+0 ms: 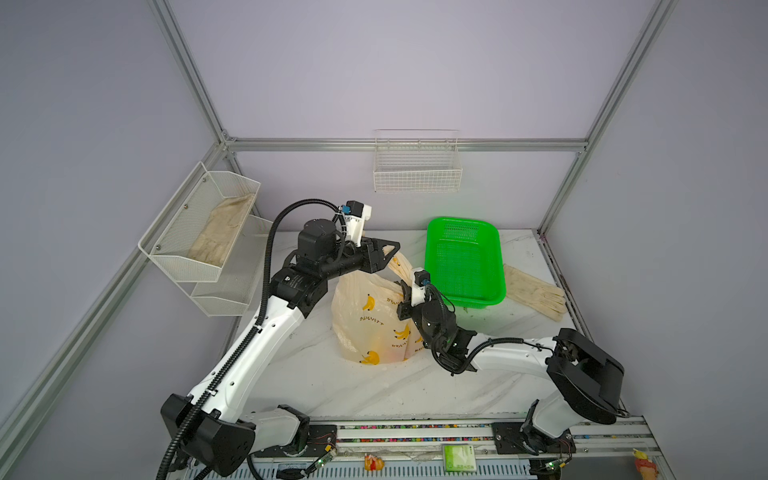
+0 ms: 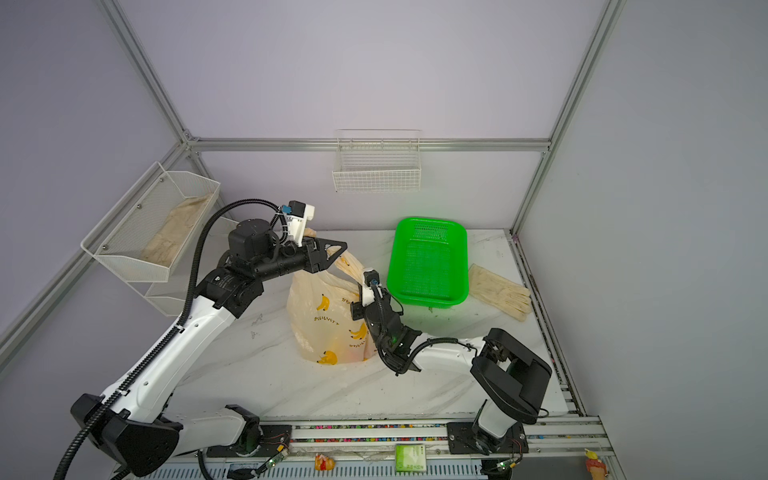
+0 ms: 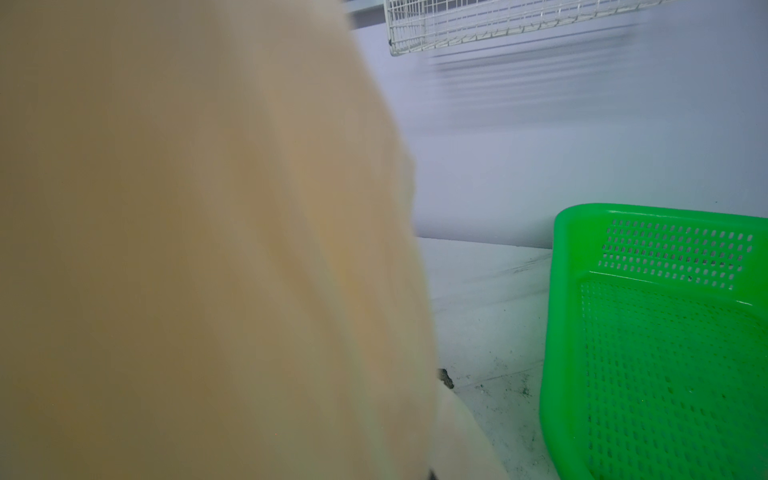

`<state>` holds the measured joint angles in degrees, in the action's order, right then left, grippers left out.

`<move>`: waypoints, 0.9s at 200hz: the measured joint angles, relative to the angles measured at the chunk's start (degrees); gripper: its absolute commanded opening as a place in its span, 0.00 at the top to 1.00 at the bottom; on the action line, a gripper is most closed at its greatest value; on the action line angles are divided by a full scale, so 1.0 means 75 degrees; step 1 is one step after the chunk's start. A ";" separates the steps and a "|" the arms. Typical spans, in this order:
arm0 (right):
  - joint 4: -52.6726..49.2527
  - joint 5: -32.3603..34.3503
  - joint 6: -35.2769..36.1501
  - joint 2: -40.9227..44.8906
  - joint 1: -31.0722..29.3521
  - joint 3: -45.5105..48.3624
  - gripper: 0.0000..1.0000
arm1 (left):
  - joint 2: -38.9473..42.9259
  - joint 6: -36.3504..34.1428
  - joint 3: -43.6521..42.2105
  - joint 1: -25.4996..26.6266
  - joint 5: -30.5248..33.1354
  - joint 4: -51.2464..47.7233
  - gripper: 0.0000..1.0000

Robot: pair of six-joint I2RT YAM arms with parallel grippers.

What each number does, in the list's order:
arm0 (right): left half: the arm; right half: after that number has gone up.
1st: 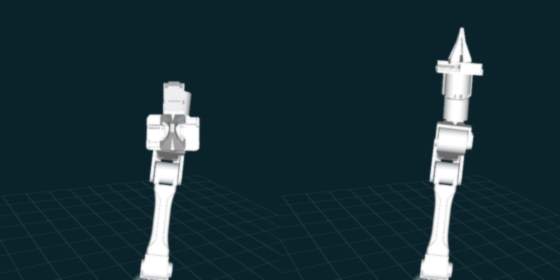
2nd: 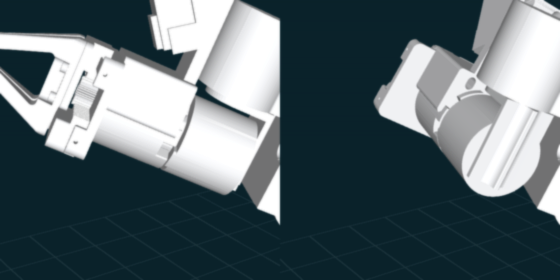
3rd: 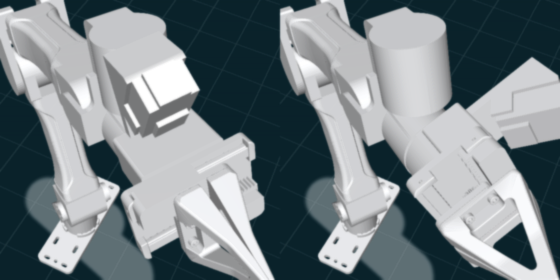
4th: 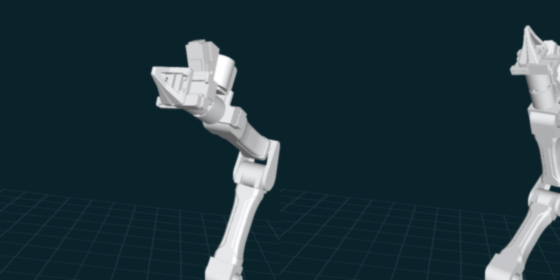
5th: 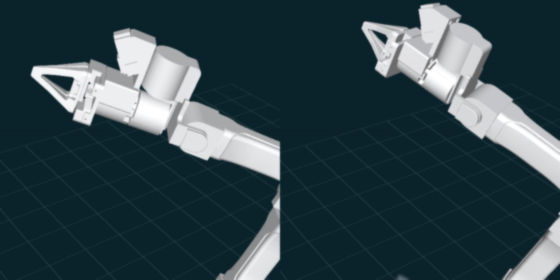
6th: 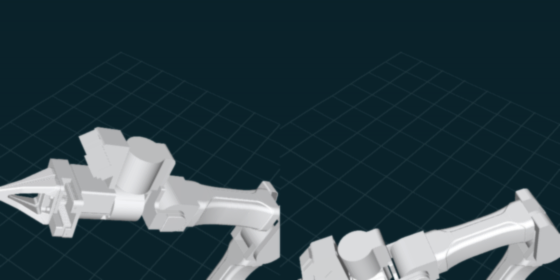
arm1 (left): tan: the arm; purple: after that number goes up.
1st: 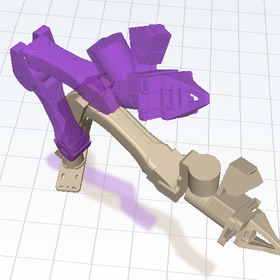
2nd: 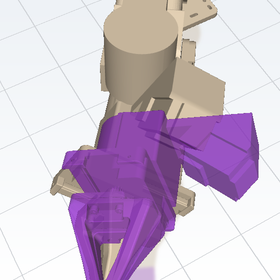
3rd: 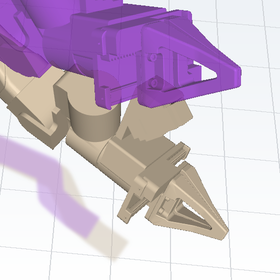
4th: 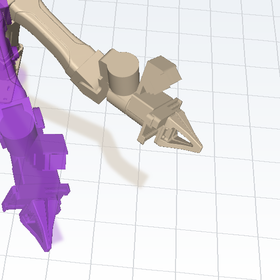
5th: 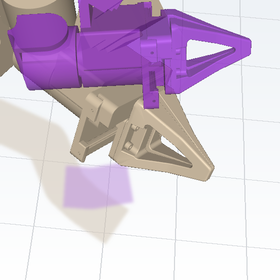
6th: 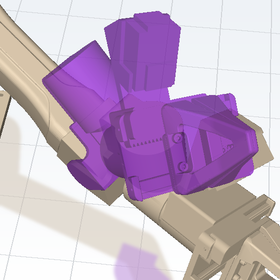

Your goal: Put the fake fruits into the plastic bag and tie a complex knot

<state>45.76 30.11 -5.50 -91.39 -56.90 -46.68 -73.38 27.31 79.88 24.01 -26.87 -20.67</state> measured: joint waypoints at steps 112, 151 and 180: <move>-0.0082 0.0017 0.0009 0.0000 0.0000 0.0000 1.00 | 0.0300 -0.0023 -0.0003 0.0009 -0.0131 -0.0408 0.47; -0.0085 0.0067 0.0032 0.0000 0.0000 -0.0003 1.00 | 0.0455 -0.0192 -0.0003 0.0020 -0.0128 -0.0632 0.53; -0.0085 0.0067 0.0032 0.0000 0.0000 -0.0003 1.00 | 0.0393 -0.0277 -0.0003 0.0064 -0.0122 -0.0769 0.65</move>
<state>45.12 30.61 -5.26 -91.39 -56.90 -46.70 -70.43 25.23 79.85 24.49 -27.79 -26.44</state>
